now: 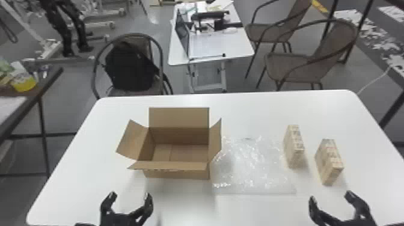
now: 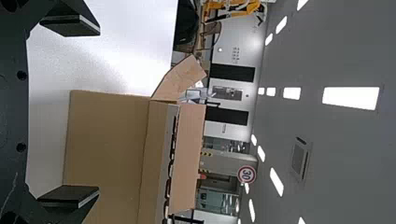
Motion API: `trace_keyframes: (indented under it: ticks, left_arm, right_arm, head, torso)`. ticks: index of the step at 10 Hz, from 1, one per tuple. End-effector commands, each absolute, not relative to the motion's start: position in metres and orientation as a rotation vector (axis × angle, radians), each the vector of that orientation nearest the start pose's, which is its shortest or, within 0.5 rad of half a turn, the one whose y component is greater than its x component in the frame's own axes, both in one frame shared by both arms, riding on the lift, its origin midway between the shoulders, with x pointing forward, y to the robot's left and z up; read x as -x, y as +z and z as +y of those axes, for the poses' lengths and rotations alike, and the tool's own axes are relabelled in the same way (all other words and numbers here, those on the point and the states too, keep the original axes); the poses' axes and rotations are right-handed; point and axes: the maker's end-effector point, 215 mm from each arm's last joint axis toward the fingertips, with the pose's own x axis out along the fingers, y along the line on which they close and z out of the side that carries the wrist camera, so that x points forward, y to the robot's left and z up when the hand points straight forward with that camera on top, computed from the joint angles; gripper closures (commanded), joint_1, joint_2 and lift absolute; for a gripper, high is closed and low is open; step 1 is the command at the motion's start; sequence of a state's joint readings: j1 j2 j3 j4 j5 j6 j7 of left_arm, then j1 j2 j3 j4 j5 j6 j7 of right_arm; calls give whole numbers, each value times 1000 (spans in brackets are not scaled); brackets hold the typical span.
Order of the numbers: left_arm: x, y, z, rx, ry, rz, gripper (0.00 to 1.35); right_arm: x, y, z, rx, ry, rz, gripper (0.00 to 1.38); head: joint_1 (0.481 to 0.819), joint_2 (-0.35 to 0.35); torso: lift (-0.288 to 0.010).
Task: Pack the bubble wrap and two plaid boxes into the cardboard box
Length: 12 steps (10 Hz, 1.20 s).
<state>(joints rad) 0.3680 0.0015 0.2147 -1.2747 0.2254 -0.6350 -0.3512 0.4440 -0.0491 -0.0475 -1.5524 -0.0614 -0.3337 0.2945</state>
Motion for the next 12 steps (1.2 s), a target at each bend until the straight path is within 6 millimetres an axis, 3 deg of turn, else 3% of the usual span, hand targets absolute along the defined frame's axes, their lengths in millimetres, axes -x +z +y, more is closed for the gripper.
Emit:
trace_keyframes:
  ticks: [1,9,12]
  left_arm:
    - [-398,-479,311,106,-13,-16,107]
    - [-397,-476,311,107,-12,-27,107]
    - [-395,-453,320,91,9,-67,107]
  right_arm:
    - [-411,-475,-211,-12,244,126,305]
    - [-411,-476,-211,-16,243,130,305]
    - [-409,-478,-210,-18,244,136,305]
  head:
    - [695,142]
    - [695,141]
    - [695,144]
  torso:
    - [-50]
    - [-50]
    - [-50]
